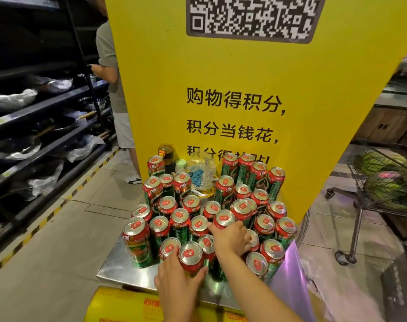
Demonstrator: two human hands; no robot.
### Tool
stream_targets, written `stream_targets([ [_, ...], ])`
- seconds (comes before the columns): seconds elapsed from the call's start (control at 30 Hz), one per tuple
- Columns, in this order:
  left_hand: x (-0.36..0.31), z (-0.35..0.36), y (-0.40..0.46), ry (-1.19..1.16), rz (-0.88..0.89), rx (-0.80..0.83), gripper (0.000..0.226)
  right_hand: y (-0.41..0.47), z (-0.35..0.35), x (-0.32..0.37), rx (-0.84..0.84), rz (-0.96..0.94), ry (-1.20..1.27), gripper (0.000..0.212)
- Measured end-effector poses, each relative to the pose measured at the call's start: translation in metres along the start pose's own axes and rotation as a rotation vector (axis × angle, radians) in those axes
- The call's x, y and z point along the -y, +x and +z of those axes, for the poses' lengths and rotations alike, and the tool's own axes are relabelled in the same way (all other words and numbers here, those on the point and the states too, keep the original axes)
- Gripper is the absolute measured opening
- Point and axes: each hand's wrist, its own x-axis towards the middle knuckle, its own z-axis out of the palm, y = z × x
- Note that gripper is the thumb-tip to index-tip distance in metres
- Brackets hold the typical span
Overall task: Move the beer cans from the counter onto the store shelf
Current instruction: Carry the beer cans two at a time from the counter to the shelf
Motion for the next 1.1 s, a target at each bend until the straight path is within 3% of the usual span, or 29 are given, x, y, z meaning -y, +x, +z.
stream_targets([
  [0.3, -0.003, -0.003, 0.006, -0.008, 0.058, -0.064, 0.075, 0.007, 0.001, -0.008, -0.092, -0.059, -0.031, 0.074],
  [0.63, -0.027, -0.026, 0.014, -0.431, 0.125, -0.108, 0.062, 0.009, -0.026, -0.004, -0.235, -0.344, 0.108, 0.08],
  [1.0, -0.1, -0.093, 0.022, -0.861, 0.254, -0.086, 0.057, 0.015, -0.109, 0.043, -0.196, -0.538, 0.598, 0.054],
  [1.1, -0.117, -0.114, 0.027, -0.941, 0.3, -0.054, 0.055, 0.011, -0.135, 0.055, -0.1, -0.579, 0.762, 0.055],
])
